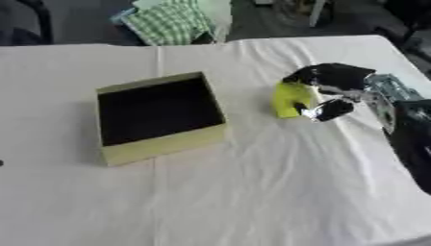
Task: Pick up objects on the table and place them in the box.
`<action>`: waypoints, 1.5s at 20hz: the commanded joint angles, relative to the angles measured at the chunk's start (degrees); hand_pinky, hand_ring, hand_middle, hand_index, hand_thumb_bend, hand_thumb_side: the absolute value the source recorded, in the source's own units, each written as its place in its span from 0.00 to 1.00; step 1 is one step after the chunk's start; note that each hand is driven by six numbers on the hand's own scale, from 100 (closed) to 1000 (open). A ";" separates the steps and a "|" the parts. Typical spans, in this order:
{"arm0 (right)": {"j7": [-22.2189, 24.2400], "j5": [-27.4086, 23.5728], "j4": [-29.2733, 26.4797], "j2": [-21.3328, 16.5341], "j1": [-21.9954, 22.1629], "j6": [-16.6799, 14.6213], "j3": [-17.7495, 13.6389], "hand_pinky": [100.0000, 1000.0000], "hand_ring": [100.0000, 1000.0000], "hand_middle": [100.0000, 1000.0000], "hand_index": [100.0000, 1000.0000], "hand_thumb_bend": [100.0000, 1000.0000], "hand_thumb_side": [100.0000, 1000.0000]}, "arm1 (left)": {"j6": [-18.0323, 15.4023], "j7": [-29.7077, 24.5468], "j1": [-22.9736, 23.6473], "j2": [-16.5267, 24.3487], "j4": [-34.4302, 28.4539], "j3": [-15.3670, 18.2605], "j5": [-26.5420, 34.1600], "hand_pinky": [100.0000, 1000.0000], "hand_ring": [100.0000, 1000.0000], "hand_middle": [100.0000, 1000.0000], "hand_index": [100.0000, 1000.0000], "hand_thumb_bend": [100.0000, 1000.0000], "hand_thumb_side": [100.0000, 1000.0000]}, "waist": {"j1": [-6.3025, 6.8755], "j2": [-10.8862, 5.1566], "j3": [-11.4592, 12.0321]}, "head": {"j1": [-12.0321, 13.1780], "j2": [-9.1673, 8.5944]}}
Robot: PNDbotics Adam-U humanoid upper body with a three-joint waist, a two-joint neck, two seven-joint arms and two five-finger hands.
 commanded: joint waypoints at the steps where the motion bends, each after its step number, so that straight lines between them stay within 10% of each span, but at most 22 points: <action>1: -0.46 0.49 -0.14 -1.34 -1.14 -0.02 -0.65 0.80 0.90 0.81 1.00 0.00 0.76 | 0.02 -0.21 -0.49 0.40 -1.14 -0.12 -0.28 0.56 0.38 0.44 0.78 0.00 0.79 | -0.02 -0.78 0.00 | -0.26 0.09; 10: -0.57 1.07 0.18 -1.03 -1.02 0.02 -0.76 0.78 0.87 0.72 1.00 0.00 0.62 | 0.00 -0.28 -0.45 0.30 -1.14 -0.14 -0.40 0.56 0.38 0.44 0.78 0.00 0.79 | 0.04 -0.70 0.07 | -0.36 0.18; 20: -1.98 -1.39 -3.86 -1.73 -0.96 -0.98 -0.99 0.77 0.83 0.51 1.00 0.00 0.20 | -0.11 -0.30 -0.42 0.36 -1.14 -0.10 -0.37 0.56 0.38 0.44 0.78 0.00 0.79 | 0.17 -0.78 -0.20 | -0.27 0.20; 30: 1.53 -10.03 -14.05 -2.07 -5.23 -3.62 1.47 0.78 0.83 0.51 1.00 0.00 0.16 | -0.18 -0.47 -0.27 0.60 -1.14 -0.30 -0.17 0.56 0.38 0.44 0.78 0.00 0.79 | 0.15 -1.29 -0.58 | -0.69 0.43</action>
